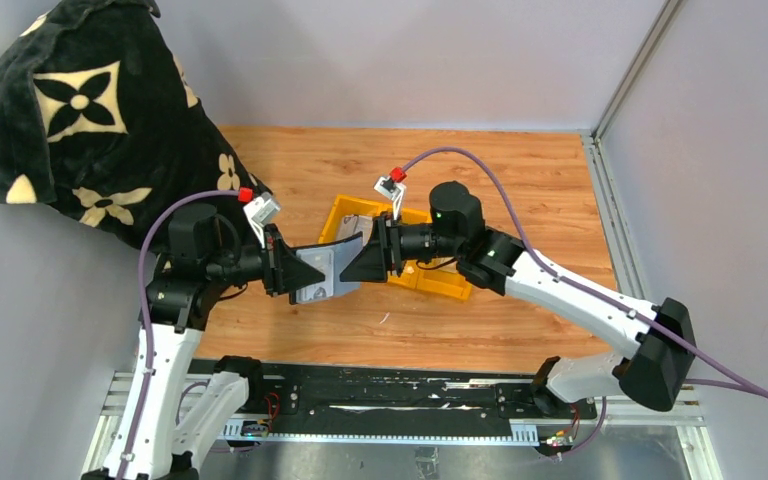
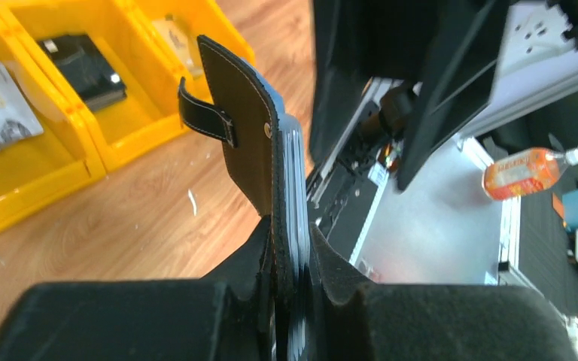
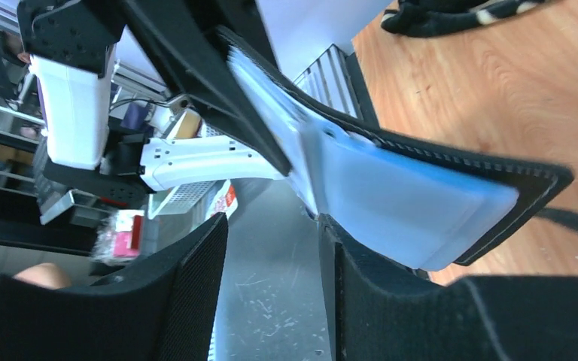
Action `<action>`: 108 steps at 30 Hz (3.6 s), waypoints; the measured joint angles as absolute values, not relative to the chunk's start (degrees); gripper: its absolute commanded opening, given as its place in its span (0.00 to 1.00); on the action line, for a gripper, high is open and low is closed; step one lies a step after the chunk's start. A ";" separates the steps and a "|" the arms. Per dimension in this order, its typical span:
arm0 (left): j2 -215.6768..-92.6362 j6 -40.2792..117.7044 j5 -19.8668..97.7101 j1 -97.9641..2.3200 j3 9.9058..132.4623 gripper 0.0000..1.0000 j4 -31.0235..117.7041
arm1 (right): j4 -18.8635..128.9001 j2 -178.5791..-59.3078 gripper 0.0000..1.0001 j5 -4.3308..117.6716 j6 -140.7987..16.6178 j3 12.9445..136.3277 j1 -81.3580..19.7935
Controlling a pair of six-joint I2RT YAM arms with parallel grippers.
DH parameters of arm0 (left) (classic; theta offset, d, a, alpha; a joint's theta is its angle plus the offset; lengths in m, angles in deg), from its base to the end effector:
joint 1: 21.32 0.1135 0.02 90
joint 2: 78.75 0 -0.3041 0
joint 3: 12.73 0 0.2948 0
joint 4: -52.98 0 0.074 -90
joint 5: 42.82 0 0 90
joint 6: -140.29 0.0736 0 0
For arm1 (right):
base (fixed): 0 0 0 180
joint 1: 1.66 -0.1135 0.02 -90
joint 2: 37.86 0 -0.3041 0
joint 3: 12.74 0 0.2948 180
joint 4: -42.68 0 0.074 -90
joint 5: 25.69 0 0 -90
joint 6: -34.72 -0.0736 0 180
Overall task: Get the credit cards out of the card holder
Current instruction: Remove the credit card from the card holder.
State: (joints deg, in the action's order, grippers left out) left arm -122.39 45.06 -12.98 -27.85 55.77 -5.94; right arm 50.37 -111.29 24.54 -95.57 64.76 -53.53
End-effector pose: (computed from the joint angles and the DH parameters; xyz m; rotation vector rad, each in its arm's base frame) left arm 0.1508 -0.0815 0.3853 0.6288 1.9647 -1.2433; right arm 0.1838 0.3104 0.4177 -0.8115 1.7769 1.7148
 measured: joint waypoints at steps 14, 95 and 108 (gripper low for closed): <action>-119.02 29.87 -12.85 -27.85 53.34 0.00 6.95 | 37.63 -115.75 0.42 22.84 -102.74 62.68 -54.52; -120.20 26.11 -28.82 -27.85 54.00 0.12 7.30 | 25.36 -112.38 0.38 18.79 -107.72 58.03 -54.84; -119.57 25.34 -28.76 -27.83 54.41 0.44 7.74 | 23.94 -116.19 0.00 17.88 -109.54 60.72 -54.78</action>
